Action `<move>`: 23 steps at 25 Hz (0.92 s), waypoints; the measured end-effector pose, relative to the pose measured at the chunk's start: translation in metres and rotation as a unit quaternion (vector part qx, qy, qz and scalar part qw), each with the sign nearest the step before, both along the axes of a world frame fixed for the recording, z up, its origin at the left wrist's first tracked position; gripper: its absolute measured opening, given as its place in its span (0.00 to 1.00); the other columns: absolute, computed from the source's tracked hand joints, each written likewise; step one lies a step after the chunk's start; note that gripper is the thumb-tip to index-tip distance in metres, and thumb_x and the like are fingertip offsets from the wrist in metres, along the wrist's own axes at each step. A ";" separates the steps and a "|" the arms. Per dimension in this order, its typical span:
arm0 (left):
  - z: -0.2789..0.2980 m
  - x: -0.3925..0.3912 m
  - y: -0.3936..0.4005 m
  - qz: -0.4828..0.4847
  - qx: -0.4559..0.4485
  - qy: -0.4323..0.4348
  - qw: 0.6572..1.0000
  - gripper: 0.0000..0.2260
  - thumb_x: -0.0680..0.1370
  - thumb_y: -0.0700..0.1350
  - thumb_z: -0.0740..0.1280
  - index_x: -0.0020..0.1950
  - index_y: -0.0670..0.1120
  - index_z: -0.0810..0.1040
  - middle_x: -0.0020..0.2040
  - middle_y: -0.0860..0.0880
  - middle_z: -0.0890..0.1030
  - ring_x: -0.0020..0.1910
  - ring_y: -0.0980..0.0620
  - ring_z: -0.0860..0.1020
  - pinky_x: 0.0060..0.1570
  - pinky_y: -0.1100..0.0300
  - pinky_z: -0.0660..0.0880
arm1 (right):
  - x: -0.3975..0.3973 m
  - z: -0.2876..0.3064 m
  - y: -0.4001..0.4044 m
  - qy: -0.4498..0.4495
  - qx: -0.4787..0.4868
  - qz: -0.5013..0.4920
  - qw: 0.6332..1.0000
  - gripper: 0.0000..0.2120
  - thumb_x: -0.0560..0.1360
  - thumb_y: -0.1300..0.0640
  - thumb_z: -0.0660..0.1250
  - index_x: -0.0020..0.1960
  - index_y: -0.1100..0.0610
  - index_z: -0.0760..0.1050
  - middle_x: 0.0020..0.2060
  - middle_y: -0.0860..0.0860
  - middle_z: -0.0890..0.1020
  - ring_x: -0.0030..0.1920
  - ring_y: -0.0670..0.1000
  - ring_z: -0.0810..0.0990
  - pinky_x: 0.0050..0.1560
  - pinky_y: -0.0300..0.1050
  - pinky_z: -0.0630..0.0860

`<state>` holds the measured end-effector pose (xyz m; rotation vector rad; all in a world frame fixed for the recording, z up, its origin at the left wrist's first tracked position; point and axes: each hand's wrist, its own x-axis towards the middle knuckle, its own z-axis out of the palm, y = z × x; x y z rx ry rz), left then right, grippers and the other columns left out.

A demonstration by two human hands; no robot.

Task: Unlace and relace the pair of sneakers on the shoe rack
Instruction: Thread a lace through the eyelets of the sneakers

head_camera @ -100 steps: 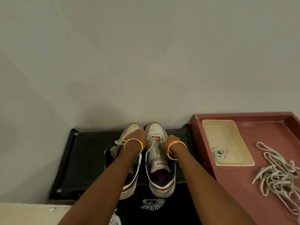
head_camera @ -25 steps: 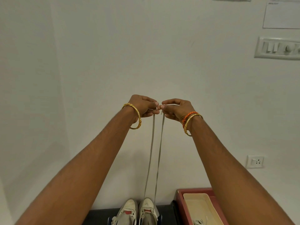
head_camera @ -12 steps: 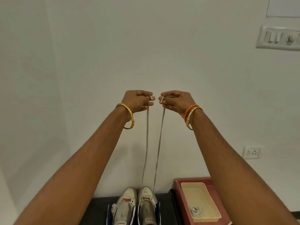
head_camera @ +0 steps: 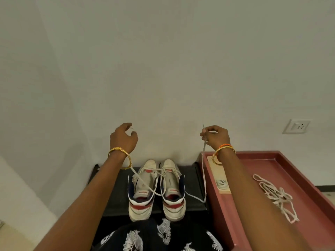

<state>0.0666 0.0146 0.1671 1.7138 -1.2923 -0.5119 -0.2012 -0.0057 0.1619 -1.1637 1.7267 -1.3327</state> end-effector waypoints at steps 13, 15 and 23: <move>-0.193 -0.044 -0.083 -0.094 0.212 -0.158 0.960 0.08 0.75 0.44 0.68 0.52 0.51 0.82 0.58 0.46 0.77 0.58 0.45 0.75 0.56 0.52 0.72 | 0.064 -0.187 -0.069 0.115 0.188 0.107 0.970 0.05 0.72 0.61 0.71 0.46 0.59 0.83 0.46 0.55 0.84 0.46 0.50 0.81 0.51 0.39 0.75; -0.205 -0.045 -0.094 -0.142 0.211 -0.117 0.960 0.07 0.75 0.42 0.67 0.50 0.48 0.83 0.51 0.46 0.82 0.50 0.48 0.79 0.53 0.56 0.75 | 0.072 -0.202 -0.082 0.164 0.221 0.122 0.954 0.06 0.73 0.60 0.69 0.47 0.58 0.83 0.49 0.57 0.84 0.51 0.54 0.81 0.55 0.42 0.76; -0.242 -0.049 -0.118 -0.192 0.244 -0.177 0.934 0.08 0.75 0.42 0.68 0.51 0.46 0.84 0.48 0.45 0.84 0.49 0.45 0.80 0.53 0.52 0.77 | 0.081 -0.227 -0.110 0.238 0.313 0.230 0.890 0.09 0.75 0.59 0.67 0.53 0.57 0.82 0.54 0.53 0.82 0.58 0.55 0.78 0.60 0.44 0.73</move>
